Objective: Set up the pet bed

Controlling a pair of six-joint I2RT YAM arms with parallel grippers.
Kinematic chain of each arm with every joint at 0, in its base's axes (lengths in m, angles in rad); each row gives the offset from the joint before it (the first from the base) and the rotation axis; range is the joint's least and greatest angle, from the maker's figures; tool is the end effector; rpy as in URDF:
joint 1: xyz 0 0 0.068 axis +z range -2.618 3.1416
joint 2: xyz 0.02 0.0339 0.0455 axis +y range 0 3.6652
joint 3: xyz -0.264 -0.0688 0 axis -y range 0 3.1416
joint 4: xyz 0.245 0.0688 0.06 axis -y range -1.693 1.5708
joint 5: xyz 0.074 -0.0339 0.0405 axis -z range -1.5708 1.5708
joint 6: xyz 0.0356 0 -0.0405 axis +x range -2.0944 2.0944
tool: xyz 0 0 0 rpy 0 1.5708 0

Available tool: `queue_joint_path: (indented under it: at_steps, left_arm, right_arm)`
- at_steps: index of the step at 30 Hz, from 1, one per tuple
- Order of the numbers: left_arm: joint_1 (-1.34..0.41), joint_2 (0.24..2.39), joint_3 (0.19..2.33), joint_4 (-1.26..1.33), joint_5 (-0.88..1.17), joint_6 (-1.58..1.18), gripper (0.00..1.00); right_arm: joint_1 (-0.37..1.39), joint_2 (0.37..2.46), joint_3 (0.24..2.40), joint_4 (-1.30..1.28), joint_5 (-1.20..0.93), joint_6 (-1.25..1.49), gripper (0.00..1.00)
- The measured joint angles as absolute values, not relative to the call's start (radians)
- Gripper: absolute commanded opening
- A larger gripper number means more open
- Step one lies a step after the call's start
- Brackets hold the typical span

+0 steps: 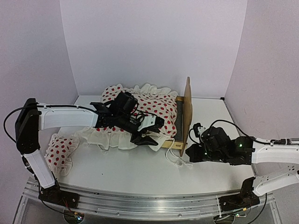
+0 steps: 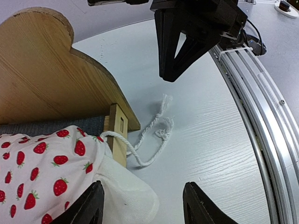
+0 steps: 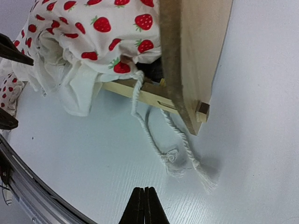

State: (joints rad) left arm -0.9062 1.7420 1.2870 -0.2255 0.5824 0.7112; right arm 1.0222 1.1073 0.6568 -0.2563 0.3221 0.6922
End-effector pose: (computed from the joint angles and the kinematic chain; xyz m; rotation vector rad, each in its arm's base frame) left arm 0.2264 -0.3207 0.2546 1.8105 1.2927 -0.7592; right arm 0.1299 0.1909 0.2270 -0.2068 2.2854 0.5543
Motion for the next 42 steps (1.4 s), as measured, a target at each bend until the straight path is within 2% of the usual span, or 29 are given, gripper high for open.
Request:
queue_joint_path:
  at_steps: [1, 7, 8, 11, 16, 22, 33, 36, 39, 42]
  left_arm:
    - [-0.906, 1.742, 1.278, -0.222, 0.592, 0.699, 0.58]
    - [-0.907, 1.742, 1.190, -0.142, 0.642, 0.575, 0.60]
    - [-0.907, 1.742, 1.177, -0.127, 0.647, 0.555, 0.60]
    - [-0.907, 1.742, 1.157, -0.095, 0.654, 0.510, 0.61]
    - [-0.907, 1.742, 1.150, -0.050, 0.655, 0.472, 0.61]
    - [-0.907, 1.740, 1.126, -0.033, 0.655, 0.462, 0.61]
    - [-0.907, 1.735, 1.116, -0.010, 0.651, 0.463, 0.61]
    - [-0.907, 1.734, 1.116, 0.004, 0.651, 0.463, 0.60]
    - [-0.907, 1.734, 1.116, 0.010, 0.647, 0.463, 0.60]
    - [-0.907, 1.734, 1.116, 0.011, 0.641, 0.463, 0.60]
  right_arm:
    - [1.022, 1.114, 0.660, -0.257, 0.305, 0.691, 0.01]
    - [1.022, 1.161, 0.636, -0.277, 0.299, 0.684, 0.28]
    - [1.021, 1.174, 0.629, -0.282, 0.315, 0.676, 0.31]
    - [1.014, 1.231, 0.611, -0.286, 0.370, 0.650, 0.33]
    - [0.954, 1.335, 0.546, -0.256, 0.392, 0.614, 0.44]
    - [0.935, 1.426, 0.527, -0.182, 0.363, 0.555, 0.47]
    - [0.924, 1.464, 0.533, -0.072, 0.302, 0.443, 0.46]
    - [0.921, 1.470, 0.533, -0.055, 0.291, 0.415, 0.33]
    - [0.919, 1.481, 0.536, -0.041, 0.294, 0.399, 0.10]
    - [0.915, 1.489, 0.537, -0.024, 0.298, 0.400, 0.00]
